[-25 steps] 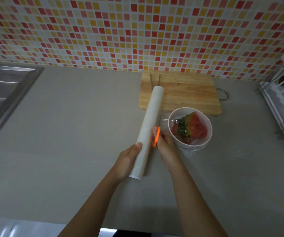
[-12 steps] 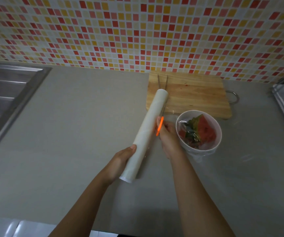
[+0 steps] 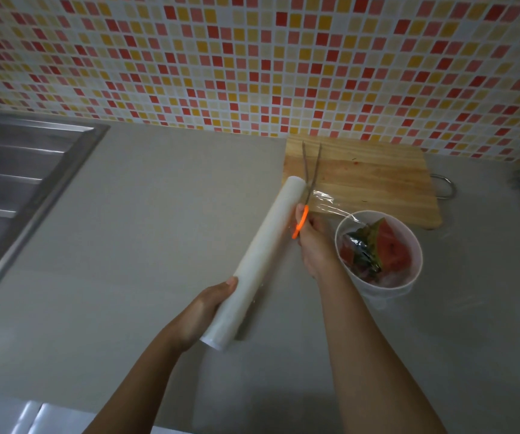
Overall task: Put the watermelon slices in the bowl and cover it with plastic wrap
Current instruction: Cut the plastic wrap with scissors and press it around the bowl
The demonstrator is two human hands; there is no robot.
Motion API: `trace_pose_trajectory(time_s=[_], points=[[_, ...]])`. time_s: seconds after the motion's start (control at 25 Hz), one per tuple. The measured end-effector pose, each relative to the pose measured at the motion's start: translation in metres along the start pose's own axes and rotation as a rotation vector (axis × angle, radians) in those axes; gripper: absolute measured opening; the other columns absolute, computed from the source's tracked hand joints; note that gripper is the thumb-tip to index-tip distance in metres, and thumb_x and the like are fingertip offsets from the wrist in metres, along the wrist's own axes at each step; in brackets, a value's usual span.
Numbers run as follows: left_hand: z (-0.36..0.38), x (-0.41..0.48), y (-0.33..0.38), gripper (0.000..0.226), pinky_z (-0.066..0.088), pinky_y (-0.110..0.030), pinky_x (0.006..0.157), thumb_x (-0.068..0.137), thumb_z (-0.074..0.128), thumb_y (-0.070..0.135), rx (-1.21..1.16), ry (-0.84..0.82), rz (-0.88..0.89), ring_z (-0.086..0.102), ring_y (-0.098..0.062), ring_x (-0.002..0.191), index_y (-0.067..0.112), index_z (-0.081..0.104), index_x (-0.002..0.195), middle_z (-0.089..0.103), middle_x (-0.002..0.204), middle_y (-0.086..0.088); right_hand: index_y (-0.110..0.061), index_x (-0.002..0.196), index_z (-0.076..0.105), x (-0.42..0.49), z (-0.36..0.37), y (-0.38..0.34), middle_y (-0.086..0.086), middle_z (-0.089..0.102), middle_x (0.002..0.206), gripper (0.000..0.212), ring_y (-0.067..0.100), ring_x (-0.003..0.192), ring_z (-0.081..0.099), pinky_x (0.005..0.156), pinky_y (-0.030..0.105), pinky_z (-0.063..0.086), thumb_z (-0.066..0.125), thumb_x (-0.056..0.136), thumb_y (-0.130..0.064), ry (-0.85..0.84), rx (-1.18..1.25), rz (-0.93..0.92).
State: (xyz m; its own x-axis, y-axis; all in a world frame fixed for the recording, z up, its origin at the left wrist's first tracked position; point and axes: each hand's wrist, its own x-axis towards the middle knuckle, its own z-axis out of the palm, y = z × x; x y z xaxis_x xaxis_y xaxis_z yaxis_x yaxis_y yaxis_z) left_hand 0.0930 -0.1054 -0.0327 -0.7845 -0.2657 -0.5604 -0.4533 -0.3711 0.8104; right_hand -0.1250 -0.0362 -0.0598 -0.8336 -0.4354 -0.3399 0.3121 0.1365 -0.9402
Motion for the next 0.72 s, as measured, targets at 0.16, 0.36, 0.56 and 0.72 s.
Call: trace_pose_trajectory(time_s=[0.16, 0.36, 0.56, 0.72], points=[[-0.011, -0.012, -0.005, 0.041, 0.051, -0.022, 0.054, 0.081, 0.057, 0.049, 0.001, 0.095, 0.049, 0.067, -0.011, 0.063, 0.012, 0.069, 0.095, 0.073, 0.073, 0.001, -0.019, 0.045, 0.044, -0.012, 0.003, -0.015, -0.009, 0.038, 0.045, 0.055, 0.007, 0.046, 0.036, 0.052, 0.02, 0.03, 0.047, 0.091, -0.05, -0.032, -0.21, -0.027], [0.001, 0.003, 0.007, 0.036, 0.045, -0.015, 0.055, 0.079, 0.058, 0.056, 0.14, 0.255, 0.18, 0.061, -0.001, 0.063, 0.021, 0.05, 0.085, 0.061, 0.074, 0.009, -0.012, 0.059, 0.052, -0.068, -0.001, 0.008, 0.002, 0.038, 0.052, 0.041, 0.009, 0.047, 0.036, 0.046, 0.022, 0.027, 0.056, 0.089, -0.039, -0.054, -0.401, -0.155], [-0.003, 0.019, 0.014, 0.03, 0.044, -0.025, 0.061, 0.092, 0.052, 0.046, 0.443, 0.449, 0.134, 0.062, -0.011, 0.075, 0.016, 0.053, 0.095, 0.066, 0.09, -0.002, -0.004, 0.09, 0.063, -0.094, -0.013, 0.021, 0.017, 0.068, 0.081, 0.027, 0.032, 0.078, 0.063, 0.067, 0.034, 0.044, 0.057, 0.088, -0.031, 0.01, -0.775, -0.16], [-0.013, 0.02, 0.014, 0.034, 0.045, -0.035, 0.07, 0.092, 0.054, 0.042, 0.692, 0.489, 0.204, 0.059, -0.025, 0.083, 0.008, 0.057, 0.095, 0.062, 0.092, -0.01, -0.002, 0.093, 0.062, -0.095, -0.005, 0.012, 0.021, 0.067, 0.091, 0.03, 0.036, 0.087, 0.062, 0.071, 0.036, 0.045, 0.05, 0.091, -0.03, 0.022, -0.987, -0.161]])
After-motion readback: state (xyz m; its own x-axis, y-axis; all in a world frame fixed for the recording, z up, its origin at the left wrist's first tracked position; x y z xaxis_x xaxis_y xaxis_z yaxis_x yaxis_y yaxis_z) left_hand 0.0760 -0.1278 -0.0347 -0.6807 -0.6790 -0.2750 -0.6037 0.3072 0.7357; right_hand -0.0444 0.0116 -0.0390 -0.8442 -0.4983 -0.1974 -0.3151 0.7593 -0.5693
